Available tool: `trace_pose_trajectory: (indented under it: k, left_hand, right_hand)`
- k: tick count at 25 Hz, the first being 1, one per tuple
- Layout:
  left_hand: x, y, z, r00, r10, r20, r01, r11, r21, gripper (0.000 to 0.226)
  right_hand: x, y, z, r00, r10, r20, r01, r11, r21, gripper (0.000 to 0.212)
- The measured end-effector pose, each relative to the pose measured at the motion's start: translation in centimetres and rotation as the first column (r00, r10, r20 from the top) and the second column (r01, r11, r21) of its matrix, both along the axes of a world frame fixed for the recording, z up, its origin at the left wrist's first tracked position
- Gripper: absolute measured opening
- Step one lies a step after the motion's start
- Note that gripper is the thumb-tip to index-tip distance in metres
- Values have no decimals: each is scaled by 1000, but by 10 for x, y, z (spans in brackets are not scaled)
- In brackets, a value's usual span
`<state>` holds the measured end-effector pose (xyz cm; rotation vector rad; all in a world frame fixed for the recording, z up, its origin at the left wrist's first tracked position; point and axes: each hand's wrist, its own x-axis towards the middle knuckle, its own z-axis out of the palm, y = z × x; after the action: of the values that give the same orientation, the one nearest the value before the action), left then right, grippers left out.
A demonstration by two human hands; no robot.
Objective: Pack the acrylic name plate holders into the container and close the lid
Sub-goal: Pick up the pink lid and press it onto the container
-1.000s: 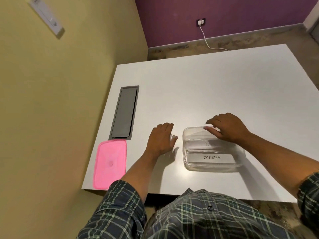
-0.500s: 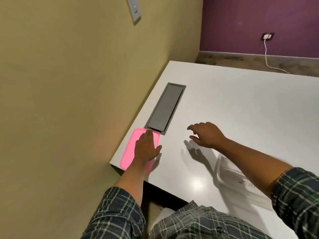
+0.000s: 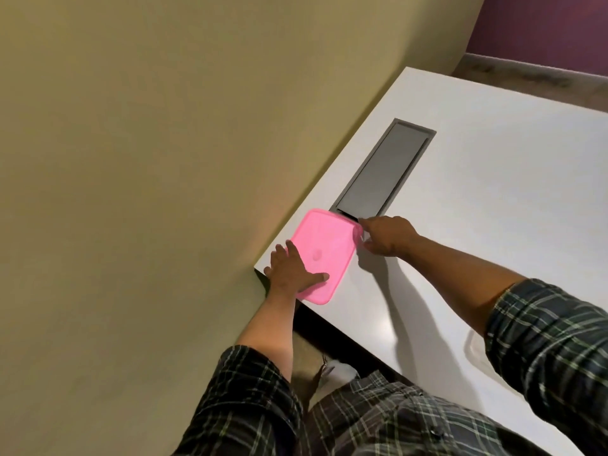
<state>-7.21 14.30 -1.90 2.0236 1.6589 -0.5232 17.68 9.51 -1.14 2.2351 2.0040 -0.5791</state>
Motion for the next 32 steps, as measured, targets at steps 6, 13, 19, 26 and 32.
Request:
trace_pose_trajectory:
  k: [6, 13, 19, 26, 32]
  left_hand:
    - [-3, -6, -27, 1000, 1, -11, -2, 999, -54, 144]
    - [0, -3, -34, 999, -30, -21, 30, 999, -16, 141]
    - [-5, -8, -35, 998, -53, -34, 53, 999, 6, 139]
    - [-9, -23, -29, 997, -33, 66, 32, 999, 19, 146]
    - [17, -34, -8, 961, 117, 253, -127, 992, 25, 132]
  right_hand:
    - [-15, 20, -23, 978, -143, -154, 125, 985, -120, 38]
    - [-14, 32, -34, 821, -424, -381, 424, 901, -90, 18]
    - [-4, 27, -37, 656, -545, -522, 575, 809, -121, 21]
    - [17, 9, -25, 480, -529, -700, 476, 827, -299, 10]
    - [33, -10, -3, 439, -451, -777, 519, 833, -191, 12]
